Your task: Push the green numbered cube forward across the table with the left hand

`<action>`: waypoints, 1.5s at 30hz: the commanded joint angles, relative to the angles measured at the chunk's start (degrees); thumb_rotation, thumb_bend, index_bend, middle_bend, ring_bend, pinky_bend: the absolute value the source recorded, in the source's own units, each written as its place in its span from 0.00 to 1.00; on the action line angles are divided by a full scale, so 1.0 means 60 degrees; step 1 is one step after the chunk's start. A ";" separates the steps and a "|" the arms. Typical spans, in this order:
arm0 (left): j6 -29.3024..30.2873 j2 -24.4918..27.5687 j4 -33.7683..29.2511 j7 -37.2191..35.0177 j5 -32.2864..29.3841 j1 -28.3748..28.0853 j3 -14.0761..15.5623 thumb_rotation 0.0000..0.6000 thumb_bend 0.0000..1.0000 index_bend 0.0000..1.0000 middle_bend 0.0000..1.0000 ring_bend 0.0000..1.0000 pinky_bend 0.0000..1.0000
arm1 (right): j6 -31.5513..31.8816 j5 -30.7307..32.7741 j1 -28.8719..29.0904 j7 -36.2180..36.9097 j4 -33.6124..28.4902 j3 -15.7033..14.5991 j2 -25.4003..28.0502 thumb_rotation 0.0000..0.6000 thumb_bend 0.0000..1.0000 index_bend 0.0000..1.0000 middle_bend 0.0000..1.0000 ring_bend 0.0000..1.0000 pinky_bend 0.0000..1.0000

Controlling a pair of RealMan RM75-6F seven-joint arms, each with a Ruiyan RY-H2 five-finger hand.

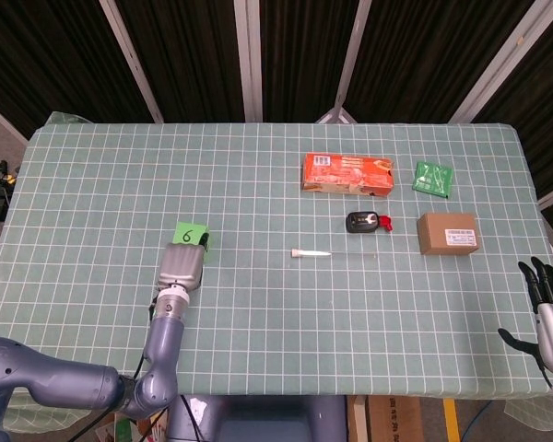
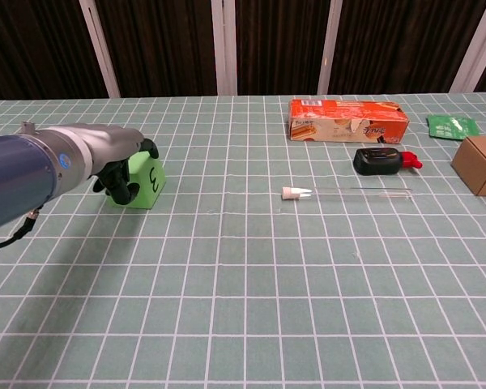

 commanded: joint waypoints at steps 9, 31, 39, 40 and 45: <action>0.0291 -0.0144 0.0306 0.0258 0.0198 -0.0013 0.0063 1.00 0.70 0.12 0.80 0.73 0.83 | -0.0003 0.0010 0.0002 -0.0016 -0.0001 0.0004 -0.0003 1.00 0.04 0.06 0.00 0.00 0.00; 0.4744 0.3351 -0.5442 -0.2657 0.9285 0.3296 0.4373 1.00 0.56 0.20 0.34 0.20 0.36 | 0.0189 -0.0143 -0.0120 0.0213 -0.0169 -0.0044 0.0197 1.00 0.04 0.06 0.00 0.00 0.00; 0.5572 0.5319 -0.1735 -0.8547 1.0309 0.6180 0.5987 1.00 0.41 0.20 0.16 0.00 0.07 | 0.0710 -0.0994 -0.0154 0.0626 0.0231 -0.0131 0.0185 1.00 0.04 0.06 0.00 0.00 0.00; 0.5537 0.5330 -0.1551 -0.8734 1.0328 0.6276 0.5946 1.00 0.40 0.20 0.14 0.00 0.05 | 0.0759 -0.1059 -0.0160 0.0651 0.0265 -0.0140 0.0176 1.00 0.04 0.06 0.00 0.00 0.00; 0.5426 0.5138 -0.0370 -0.9471 1.0693 0.6963 0.5492 1.00 0.37 0.19 0.13 0.00 0.03 | 0.0916 -0.1421 -0.0171 0.0750 0.0425 -0.0241 0.0188 1.00 0.04 0.06 0.00 0.00 0.00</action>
